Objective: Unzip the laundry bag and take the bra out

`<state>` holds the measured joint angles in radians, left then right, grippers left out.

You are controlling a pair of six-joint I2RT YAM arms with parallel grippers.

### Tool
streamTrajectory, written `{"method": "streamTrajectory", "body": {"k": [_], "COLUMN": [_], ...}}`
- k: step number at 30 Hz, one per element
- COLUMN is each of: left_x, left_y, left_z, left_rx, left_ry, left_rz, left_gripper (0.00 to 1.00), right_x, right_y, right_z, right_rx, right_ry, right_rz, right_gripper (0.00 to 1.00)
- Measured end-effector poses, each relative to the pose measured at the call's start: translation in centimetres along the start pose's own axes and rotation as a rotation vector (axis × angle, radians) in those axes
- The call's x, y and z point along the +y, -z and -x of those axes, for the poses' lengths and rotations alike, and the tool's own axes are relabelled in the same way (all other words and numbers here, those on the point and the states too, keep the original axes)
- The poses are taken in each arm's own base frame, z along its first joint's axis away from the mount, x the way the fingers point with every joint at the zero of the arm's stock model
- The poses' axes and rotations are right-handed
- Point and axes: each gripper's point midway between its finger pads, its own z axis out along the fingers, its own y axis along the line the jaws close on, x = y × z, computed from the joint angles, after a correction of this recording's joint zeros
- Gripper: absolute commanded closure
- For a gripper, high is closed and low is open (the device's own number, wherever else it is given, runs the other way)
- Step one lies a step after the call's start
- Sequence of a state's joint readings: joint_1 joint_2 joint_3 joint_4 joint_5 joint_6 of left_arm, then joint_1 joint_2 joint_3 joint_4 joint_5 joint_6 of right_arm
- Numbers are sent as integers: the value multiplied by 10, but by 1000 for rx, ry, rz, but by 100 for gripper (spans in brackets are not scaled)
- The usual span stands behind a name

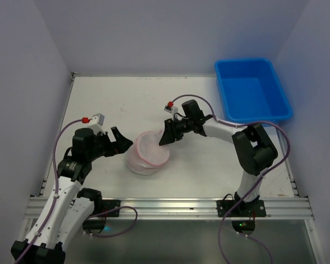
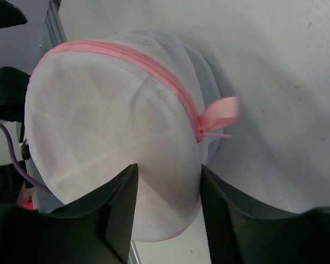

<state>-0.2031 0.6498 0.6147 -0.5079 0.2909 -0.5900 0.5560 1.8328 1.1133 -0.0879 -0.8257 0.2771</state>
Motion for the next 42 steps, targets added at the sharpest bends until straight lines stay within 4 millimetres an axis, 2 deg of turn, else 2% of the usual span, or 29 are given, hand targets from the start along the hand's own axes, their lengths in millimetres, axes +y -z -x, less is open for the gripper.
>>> {"method": "streamTrajectory", "body": {"k": [1, 2, 3, 8, 14, 17, 21, 26, 29, 37, 40, 42], "left_x": [0, 1, 1, 3, 6, 4, -8, -27, -29, -16, -17, -19], "left_y": [0, -1, -1, -3, -8, -11, -15, -24, -31, -44, -51, -57], "left_z": [0, 0, -1, -2, -3, -3, -2, -21, -37, -84, -92, -95], "left_rx": [1, 3, 5, 15, 29, 33, 23, 60, 87, 147, 171, 180], "left_ry": [0, 1, 2, 8, 28, 58, 94, 147, 200, 339, 358, 366], "left_rz": [1, 2, 4, 15, 28, 27, -15, -84, -91, -50, -42, -42], "left_gripper": [2, 2, 2, 2, 3, 5, 8, 9, 12, 21, 30, 46], "right_x": [3, 5, 7, 6, 24, 39, 52, 49, 54, 50, 53, 55], "right_y": [0, 0, 0, 9, 57, 69, 60, 44, 38, 39, 39, 39], "right_z": [3, 5, 6, 16, 13, 5, -18, -48, -47, -37, -33, -31], "right_rx": [-6, -13, -16, -83, -323, -454, -527, -571, -606, -674, -685, -686], "right_ry": [6, 13, 13, 9, -55, -98, -204, -369, -419, -510, -511, -509], "right_rz": [16, 28, 33, -44, -220, -289, -325, -402, -399, -408, -403, -396], "right_gripper": [86, 95, 100, 100, 100, 100, 100, 100, 100, 100, 100, 99]}}
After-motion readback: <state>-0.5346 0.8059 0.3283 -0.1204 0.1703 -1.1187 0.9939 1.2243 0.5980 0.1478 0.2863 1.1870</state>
